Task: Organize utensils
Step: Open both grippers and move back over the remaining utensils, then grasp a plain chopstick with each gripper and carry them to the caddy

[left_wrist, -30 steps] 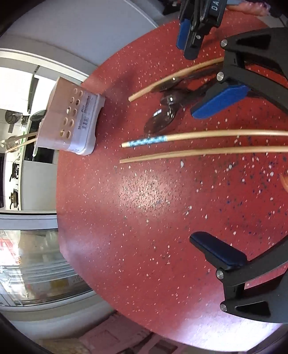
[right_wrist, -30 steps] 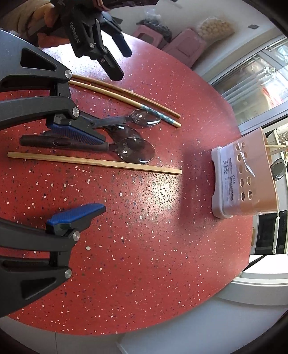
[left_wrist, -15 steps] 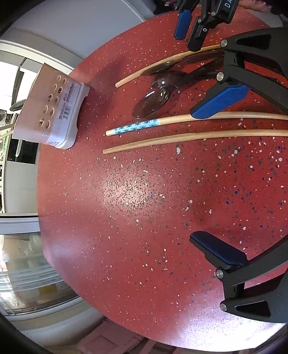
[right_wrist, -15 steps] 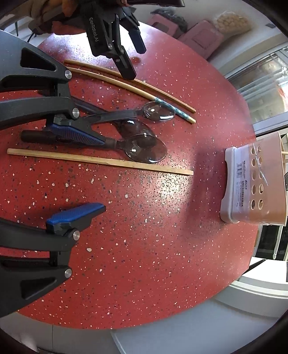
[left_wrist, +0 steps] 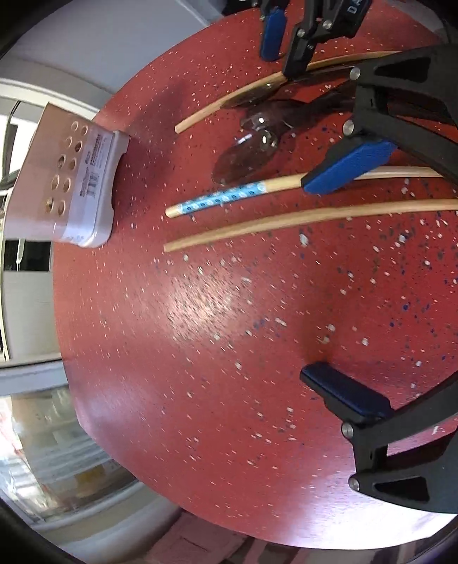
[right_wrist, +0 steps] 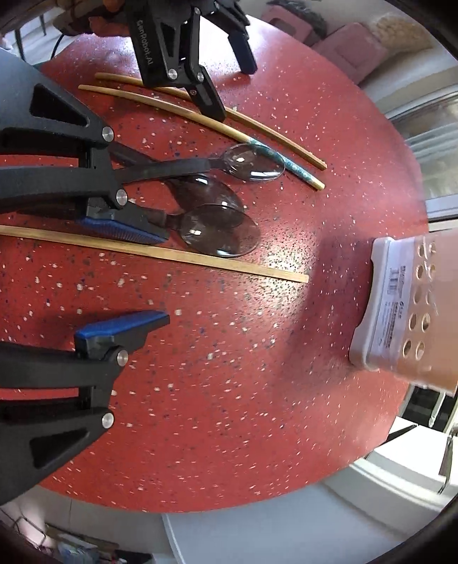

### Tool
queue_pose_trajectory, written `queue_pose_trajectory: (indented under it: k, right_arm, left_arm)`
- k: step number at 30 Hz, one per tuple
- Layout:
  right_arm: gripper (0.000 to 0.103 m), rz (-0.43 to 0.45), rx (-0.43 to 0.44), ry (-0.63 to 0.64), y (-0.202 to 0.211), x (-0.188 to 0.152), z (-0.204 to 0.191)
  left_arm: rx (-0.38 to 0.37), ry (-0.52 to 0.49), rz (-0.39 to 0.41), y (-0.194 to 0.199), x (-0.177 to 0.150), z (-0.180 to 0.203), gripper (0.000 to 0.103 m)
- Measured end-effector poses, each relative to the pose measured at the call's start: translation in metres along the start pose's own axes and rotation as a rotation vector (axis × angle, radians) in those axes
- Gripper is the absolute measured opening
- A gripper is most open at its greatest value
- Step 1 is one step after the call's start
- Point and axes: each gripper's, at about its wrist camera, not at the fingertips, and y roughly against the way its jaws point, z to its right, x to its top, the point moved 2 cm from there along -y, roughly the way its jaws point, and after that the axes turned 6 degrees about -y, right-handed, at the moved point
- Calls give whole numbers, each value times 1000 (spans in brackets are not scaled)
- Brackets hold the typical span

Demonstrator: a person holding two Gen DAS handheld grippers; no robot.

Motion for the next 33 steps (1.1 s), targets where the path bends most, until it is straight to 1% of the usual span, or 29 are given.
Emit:
queue_pose_trajectory:
  k: [3,5,6,8,9,10,12,14,16,17,18,19,20,21,22,23,25,28,33]
  right_arm:
    - [38,-41,0,10,-5,13,-2]
    - [38,-75,-3,23,-7,20,-3]
    - [37,-89,-4,27,-8,22,-3]
    - [33,-104,-6,35,-10,26,-3]
    - [24,-109,-1,36,-10,28,-2]
    - [7,-110,4,33,-9,28,-1]
    - [7,-114,17,24,-10,30,3]
    - [6,-105,35,22,-9,28,8]
    - [6,-86,32,29,-7,24,13]
    - [6,-71,37,34,-5,23,14]
    - [6,-66,37,34,-3,19,16]
    - [6,-59,43,34,0,16,18]
    - [6,-49,55,35,2,14,19]
    - [6,-36,64,35,5,13,21]
    - [6,-24,70,33,8,11,22]
    - [6,-9,84,31,11,11,24]
    - [6,13,101,29,18,9,28]
    - [6,61,130,29,31,6,30]
    - [6,133,202,-2,49,4,41]
  left_arm:
    - [-20,-39,-11,-8,13,7,103]
    - [-29,-57,-26,-11,23,11,103]
    - [-30,-63,-36,-7,32,16,103]
    - [-35,-68,-58,-10,39,18,103]
    - [-38,-72,-69,-10,41,18,103]
    - [-41,-79,-76,-7,39,14,103]
    - [-42,-97,-104,-9,44,19,103]
    - [-59,-107,-128,-6,46,19,100]
    - [-75,-133,-145,-9,54,26,89]
    - [-80,-144,-148,-5,52,29,86]
    - [-90,-162,-154,-4,54,34,78]
    - [-101,-170,-158,-4,57,38,67]
    - [-100,-185,-160,-3,59,42,62]
    - [-112,-187,-163,-2,60,45,46]
    - [-108,-185,-164,-2,60,45,36]
    - [-118,-173,-167,-2,61,45,34]
    - [-142,-128,-148,1,61,40,34]
    - [-146,-70,-88,14,54,28,34]
    - [-166,4,55,53,50,18,34]
